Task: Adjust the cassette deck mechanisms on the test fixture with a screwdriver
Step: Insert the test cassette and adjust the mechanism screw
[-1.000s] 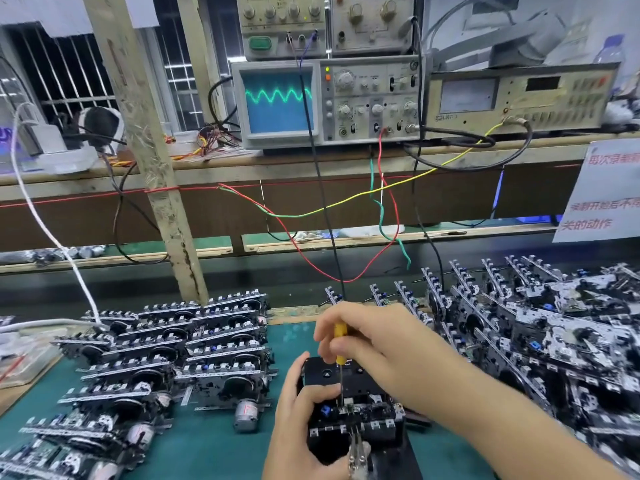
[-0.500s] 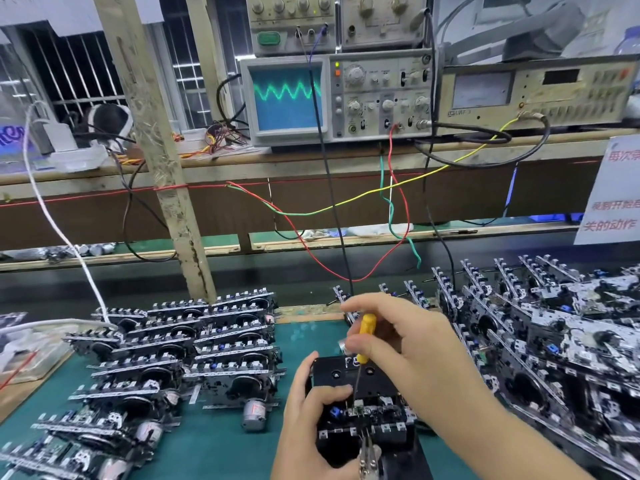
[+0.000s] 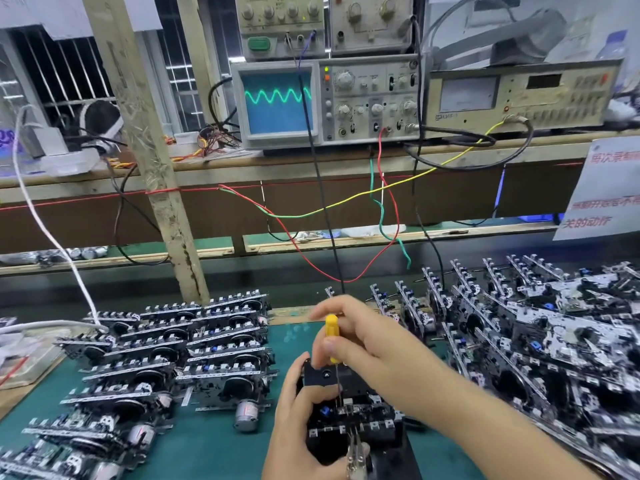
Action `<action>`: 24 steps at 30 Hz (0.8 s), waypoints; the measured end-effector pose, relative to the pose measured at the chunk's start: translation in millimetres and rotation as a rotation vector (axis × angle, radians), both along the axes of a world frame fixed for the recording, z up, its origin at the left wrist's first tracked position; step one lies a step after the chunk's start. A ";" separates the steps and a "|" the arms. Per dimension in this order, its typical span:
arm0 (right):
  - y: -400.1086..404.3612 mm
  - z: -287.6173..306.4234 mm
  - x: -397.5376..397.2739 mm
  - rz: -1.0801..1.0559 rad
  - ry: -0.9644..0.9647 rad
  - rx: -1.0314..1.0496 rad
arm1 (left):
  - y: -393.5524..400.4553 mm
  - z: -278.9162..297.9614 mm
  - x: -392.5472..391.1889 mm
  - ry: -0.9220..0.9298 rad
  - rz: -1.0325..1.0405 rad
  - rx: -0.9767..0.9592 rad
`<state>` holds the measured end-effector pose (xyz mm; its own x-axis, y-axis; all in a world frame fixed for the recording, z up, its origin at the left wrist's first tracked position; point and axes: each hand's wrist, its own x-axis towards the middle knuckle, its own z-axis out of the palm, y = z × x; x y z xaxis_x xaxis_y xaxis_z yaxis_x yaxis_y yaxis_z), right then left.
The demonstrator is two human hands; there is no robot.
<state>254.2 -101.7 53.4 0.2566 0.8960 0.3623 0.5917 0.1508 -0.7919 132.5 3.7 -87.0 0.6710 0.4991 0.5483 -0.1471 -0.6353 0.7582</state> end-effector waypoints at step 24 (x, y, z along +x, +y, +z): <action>-45.4 -97.0 -1.3 -0.424 -0.106 -0.230 | 28.6 24.6 33.1 0.069 -0.109 -0.675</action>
<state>252.9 -147.1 -43.7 0.5882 0.7806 0.2113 0.6424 -0.2923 -0.7084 165.7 32.3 -62.4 0.7588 0.6443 0.0955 -0.1209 -0.0047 0.9927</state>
